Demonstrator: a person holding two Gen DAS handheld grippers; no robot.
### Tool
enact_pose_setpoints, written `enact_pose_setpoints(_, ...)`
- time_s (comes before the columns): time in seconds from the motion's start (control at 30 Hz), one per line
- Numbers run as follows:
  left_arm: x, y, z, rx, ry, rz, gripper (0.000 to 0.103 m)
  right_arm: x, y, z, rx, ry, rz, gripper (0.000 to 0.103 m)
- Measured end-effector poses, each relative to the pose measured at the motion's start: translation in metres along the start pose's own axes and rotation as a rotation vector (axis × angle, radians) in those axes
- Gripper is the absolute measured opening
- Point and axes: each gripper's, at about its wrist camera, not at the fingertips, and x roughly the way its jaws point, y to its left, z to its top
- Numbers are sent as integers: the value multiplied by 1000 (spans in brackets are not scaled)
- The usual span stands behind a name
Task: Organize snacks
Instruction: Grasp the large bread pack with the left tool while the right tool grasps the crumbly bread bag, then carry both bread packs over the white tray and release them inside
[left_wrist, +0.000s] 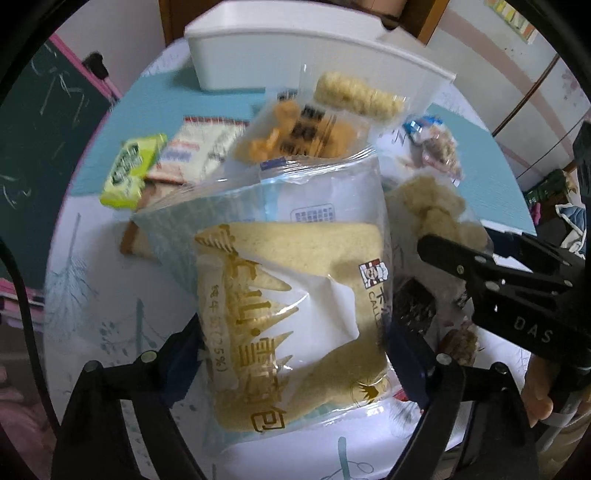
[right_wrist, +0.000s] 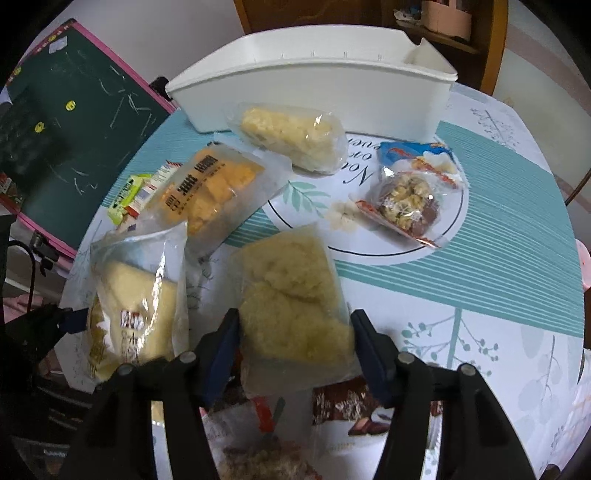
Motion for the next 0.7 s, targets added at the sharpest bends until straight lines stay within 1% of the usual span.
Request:
enact_pose_setpoints(0.17, -37, -5, 14, 26, -89, 0, 88, -24, -3, 2, 13, -45, 11, 60)
enact_pose_setpoints(0.4, -81, -9, 46, 44, -170, 1, 88, -66, -1, 17, 10, -132, 23, 60)
enact_pose_setpoints(0.53, -109, -15, 72, 78, -243, 30, 88, -85, 8, 33, -3, -181, 17, 60)
enact_pose_setpoints(0.57, -116, -17, 73, 84, -261, 37, 88, -88, 11, 38, -4, -192, 16, 60)
enact_pose_setpoints(0.7, -135, -17, 100, 104, -321, 57, 88, -106, 10, 51, -8, -237, 6, 60)
